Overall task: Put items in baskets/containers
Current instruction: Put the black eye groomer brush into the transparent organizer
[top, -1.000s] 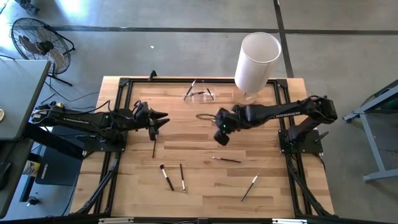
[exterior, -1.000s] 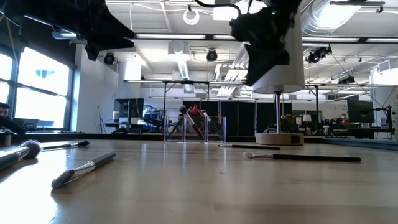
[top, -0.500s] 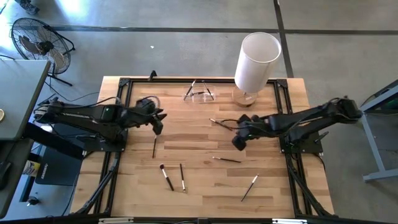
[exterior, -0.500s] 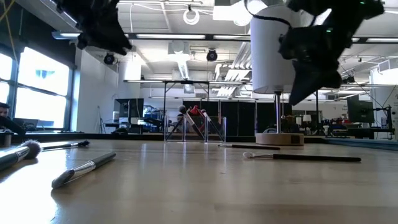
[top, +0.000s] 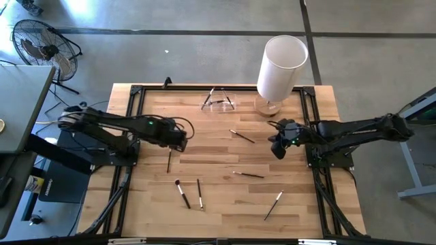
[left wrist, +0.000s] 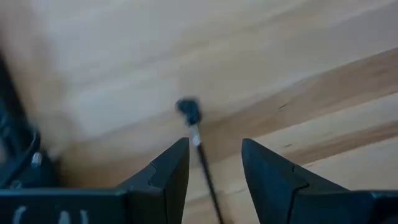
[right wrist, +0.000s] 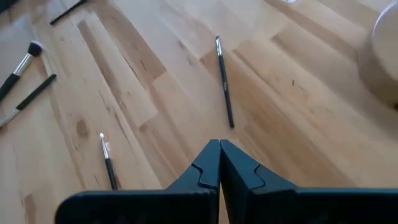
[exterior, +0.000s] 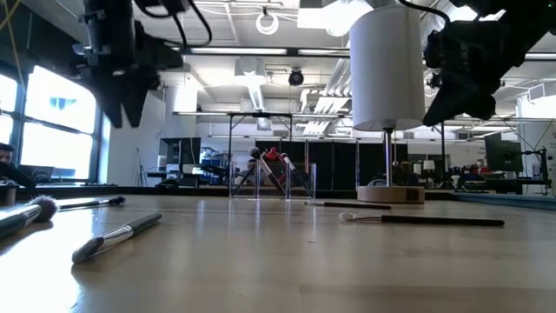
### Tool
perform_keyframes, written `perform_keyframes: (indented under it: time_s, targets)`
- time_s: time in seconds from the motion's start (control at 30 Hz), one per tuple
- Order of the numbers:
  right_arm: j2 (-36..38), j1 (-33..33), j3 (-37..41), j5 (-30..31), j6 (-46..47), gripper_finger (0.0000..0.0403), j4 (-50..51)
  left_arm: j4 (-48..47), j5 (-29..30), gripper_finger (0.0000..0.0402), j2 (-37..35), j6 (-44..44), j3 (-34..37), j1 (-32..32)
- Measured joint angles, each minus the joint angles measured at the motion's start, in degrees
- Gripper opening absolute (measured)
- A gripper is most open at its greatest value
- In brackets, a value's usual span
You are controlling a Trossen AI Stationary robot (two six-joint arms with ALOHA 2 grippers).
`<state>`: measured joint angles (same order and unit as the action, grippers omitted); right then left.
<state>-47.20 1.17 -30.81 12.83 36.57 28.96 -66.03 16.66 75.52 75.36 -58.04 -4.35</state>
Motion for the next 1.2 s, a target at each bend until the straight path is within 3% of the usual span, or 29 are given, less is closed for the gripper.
perform_keyframes:
  time_s: [0.2, 0.6, 0.9, 1.2]
  targets:
    - [0.5, -1.59, 0.0, -3.52, -4.93, 0.0, 0.2, -0.97, -6.99, 0.0144, 6.29, 1.43, 0.08, 4.92]
    - [0.48, -1.92, 0.0, -5.85, -6.2, 0.0, 0.8, 3.99, -10.6, 0.0144, 8.21, -5.03, 2.04, 13.64]
    - [0.43, -1.9, 0.02, -5.69, -7.06, 0.0, 0.95, 10.44, -12.28, 0.0144, 8.09, -4.53, 6.07, 13.72]
    - [0.41, -1.9, 0.0, -4.49, -8.14, 0.0, 0.78, 10.82, -11.63, 0.0144, 8.05, -1.67, 8.26, 13.72]
